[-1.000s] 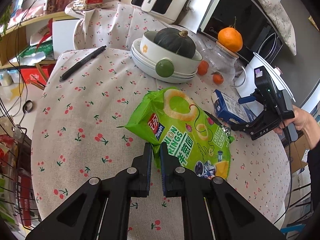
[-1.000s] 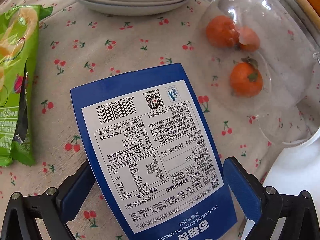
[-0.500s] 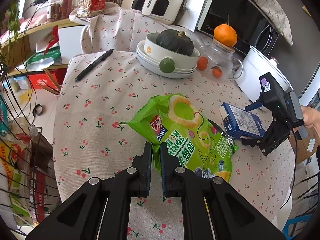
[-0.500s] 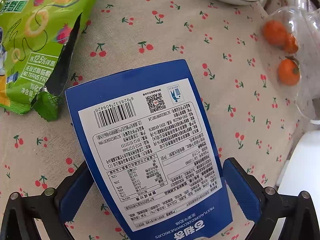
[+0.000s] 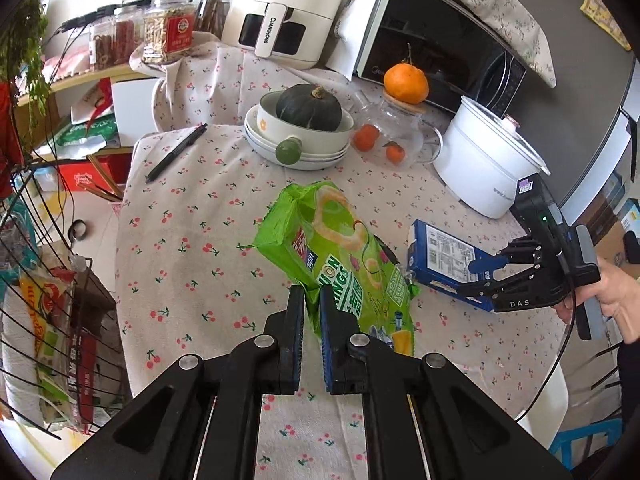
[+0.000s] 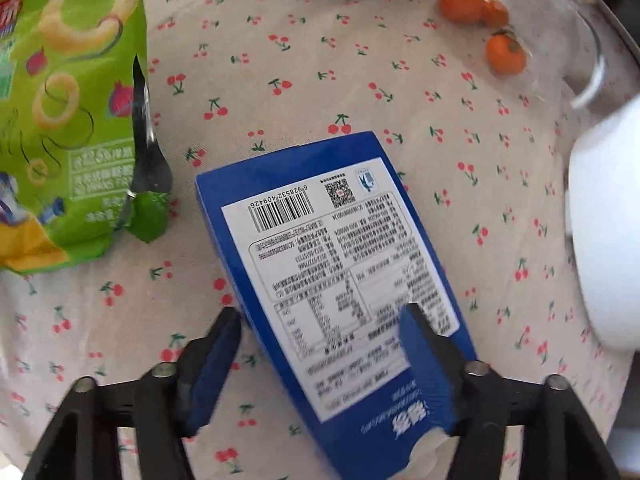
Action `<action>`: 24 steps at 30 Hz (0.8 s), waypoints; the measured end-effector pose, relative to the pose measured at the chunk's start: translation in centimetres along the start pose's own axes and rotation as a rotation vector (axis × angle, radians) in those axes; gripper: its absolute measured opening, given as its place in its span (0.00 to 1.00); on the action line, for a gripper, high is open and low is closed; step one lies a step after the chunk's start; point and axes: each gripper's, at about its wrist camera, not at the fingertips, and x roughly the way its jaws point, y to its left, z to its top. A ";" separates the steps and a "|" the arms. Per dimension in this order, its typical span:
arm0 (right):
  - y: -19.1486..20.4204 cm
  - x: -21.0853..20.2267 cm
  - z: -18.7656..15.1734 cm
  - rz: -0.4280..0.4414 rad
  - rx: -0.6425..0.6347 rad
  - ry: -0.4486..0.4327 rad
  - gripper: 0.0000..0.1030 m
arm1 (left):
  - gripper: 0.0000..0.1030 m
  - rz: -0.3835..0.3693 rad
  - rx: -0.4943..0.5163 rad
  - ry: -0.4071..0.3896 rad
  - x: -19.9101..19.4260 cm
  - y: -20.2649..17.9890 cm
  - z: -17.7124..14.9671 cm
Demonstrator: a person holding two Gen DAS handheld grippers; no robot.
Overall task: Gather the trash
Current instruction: 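Grasp the blue biscuit box with the right tool and lift it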
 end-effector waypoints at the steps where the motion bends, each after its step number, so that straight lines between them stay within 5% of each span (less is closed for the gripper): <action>1: -0.2 -0.4 -0.4 0.050 0.039 0.008 0.47 | 0.07 -0.004 -0.002 -0.001 -0.5 -0.3 -0.3; 3: -0.1 -1.7 -1.1 0.081 0.046 -0.020 0.47 | 0.07 -0.014 -0.007 -0.001 -1.5 -0.7 -1.0; 5: -0.4 -2.9 -1.6 0.082 0.042 -0.049 0.81 | 0.07 -0.024 -0.023 0.000 -2.3 -0.9 -1.6; 7: -0.8 -3.8 -2.1 0.057 0.031 -0.086 0.94 | 0.07 -0.033 -0.032 0.001 -2.7 -1.0 -2.1; 16: -2.1 -1.2 -5.5 -0.053 -0.269 -0.007 0.97 | 0.07 -0.035 -0.009 0.022 -1.6 -1.4 -2.1; 24: -5.6 2.6 -4.3 0.037 -0.230 0.045 0.99 | 0.07 -0.024 0.000 0.033 -0.1 -1.4 -1.4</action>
